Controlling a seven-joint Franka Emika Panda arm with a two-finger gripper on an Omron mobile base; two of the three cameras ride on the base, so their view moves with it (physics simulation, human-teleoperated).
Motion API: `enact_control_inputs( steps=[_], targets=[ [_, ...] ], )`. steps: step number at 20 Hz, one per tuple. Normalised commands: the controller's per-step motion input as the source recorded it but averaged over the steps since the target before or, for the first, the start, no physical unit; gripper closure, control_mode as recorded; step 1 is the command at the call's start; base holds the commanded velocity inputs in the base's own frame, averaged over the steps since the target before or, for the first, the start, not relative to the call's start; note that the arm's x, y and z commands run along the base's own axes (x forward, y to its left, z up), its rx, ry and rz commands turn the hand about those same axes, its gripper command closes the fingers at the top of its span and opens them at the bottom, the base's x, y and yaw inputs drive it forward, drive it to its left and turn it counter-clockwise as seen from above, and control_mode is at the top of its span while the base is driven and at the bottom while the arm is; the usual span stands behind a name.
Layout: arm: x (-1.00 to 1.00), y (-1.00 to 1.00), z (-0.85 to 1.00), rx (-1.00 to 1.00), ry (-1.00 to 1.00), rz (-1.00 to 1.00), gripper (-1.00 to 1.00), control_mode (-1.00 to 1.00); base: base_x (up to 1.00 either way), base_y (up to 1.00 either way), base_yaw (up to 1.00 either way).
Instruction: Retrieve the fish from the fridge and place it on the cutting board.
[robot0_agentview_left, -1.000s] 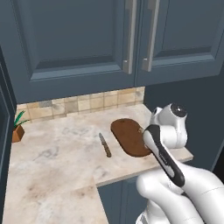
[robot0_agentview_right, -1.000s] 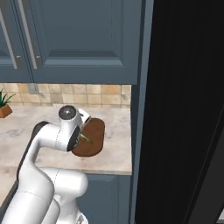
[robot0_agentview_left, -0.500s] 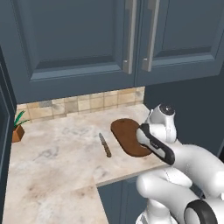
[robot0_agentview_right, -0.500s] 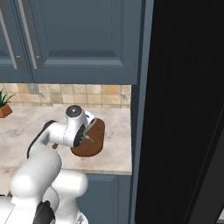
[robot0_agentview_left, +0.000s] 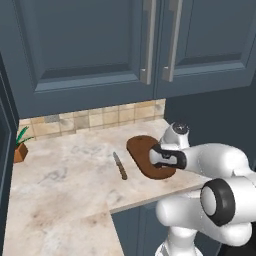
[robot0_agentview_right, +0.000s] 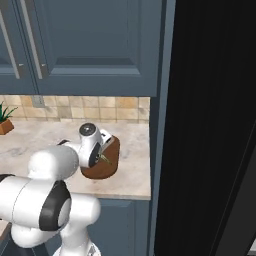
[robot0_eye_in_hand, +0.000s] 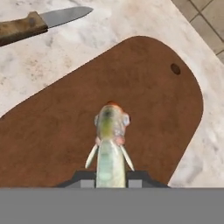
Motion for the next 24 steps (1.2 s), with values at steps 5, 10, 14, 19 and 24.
enact_control_inputs(
  steps=[5, 10, 14, 19, 24],
  targets=[
    [0.60, 0.04, -0.26, 0.00, 0.07, -0.09, 1.00, -1.00, 0.00, 0.00, 0.00],
    [0.61, 0.00, -0.35, 0.00, 0.09, -0.09, 1.00, -1.00, 0.00, 0.00, 0.00],
    [0.54, 0.00, -0.44, 0.00, 0.09, -0.07, 1.00, -1.00, 0.00, 0.00, 0.00],
    [0.15, 0.07, -0.16, 0.00, 0.05, -0.02, -1.00, -1.00, 0.00, 0.00, 0.00],
    [-0.31, 0.17, 0.00, 0.00, 0.00, 0.00, -1.00, -1.00, 0.00, 0.00, 0.00]
  ],
)
